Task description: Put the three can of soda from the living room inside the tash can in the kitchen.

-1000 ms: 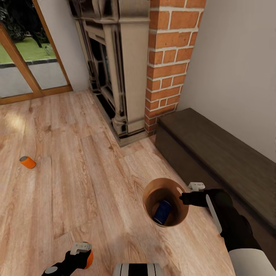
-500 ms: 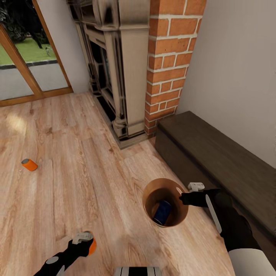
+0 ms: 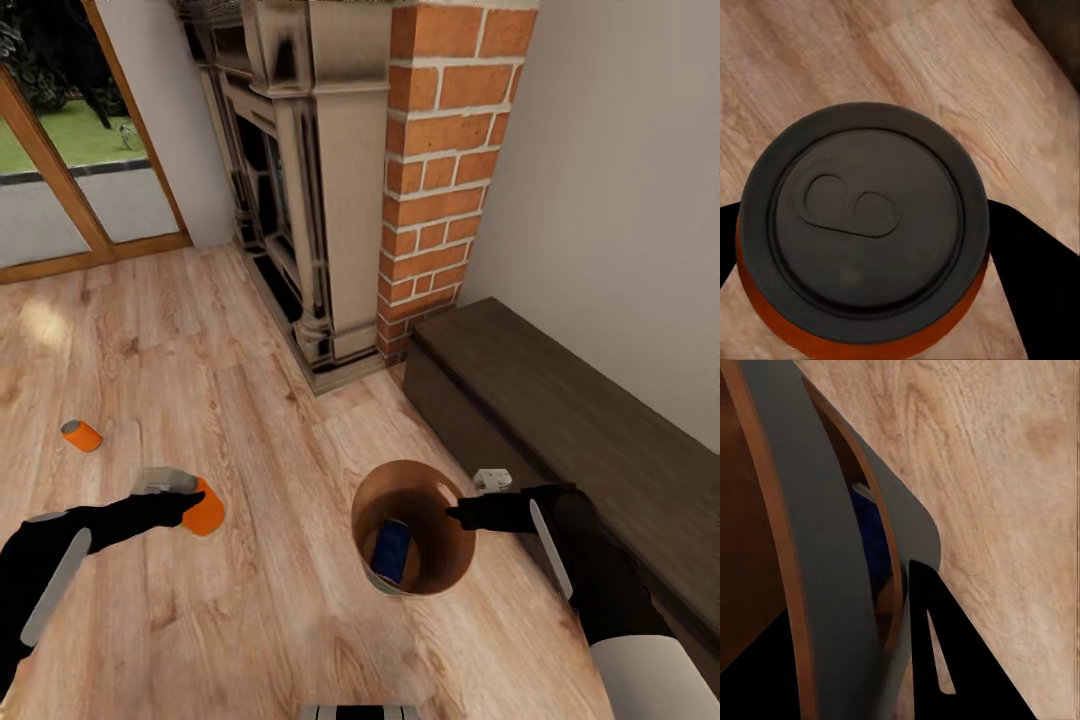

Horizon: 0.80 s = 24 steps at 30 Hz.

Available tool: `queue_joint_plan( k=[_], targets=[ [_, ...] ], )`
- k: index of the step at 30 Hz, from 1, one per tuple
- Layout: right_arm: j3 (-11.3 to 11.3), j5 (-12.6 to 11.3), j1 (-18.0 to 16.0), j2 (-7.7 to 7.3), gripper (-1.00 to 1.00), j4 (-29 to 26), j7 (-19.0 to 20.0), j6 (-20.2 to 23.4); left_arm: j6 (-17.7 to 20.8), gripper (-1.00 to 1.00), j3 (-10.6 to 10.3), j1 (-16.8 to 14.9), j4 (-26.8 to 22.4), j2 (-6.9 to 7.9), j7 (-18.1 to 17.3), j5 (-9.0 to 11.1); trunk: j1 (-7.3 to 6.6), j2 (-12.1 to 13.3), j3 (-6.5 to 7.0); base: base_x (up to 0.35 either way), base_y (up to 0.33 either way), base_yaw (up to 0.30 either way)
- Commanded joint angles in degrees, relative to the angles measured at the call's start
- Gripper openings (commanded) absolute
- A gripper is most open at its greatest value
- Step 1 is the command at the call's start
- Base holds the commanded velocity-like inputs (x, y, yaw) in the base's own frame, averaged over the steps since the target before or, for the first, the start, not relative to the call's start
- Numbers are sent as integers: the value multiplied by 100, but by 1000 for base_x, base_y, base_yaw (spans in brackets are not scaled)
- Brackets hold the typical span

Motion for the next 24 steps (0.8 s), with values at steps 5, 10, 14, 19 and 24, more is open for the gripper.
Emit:
queue_joint_plan(
  k=[5, 10, 14, 19, 24],
  targets=[
    [12, -208, -452, -6, -100, 594, 98, 63, 1601, -100, 97, -1575, -188, 314, -1827, -122, -110, 202, 89, 0, 0, 0],
    [121, -193, -1295, 43, -100, 1929, 109, 63, 1805, -100, -430, -3390, 579, 698, -4314, -143, -220, 402, 179, 0, 0, 0],
    [256, -187, -1781, 68, -100, 2692, 110, 63, 1805, -100, -1116, -4172, 1102, 864, -5053, -150, -308, 563, 251, 0, 0, 0],
    [367, -168, -2196, 241, -100, 3268, 104, 63, 1805, -100, -2287, -5171, 1879, 900, -5368, -145, -418, 763, 341, 0, 0, 0],
    [442, -157, -2341, 425, -100, 3436, 94, 63, 1805, -100, -2513, -5498, 2410, 615, -5251, -153, -528, 964, 431, 0, 0, 0]
  ],
)
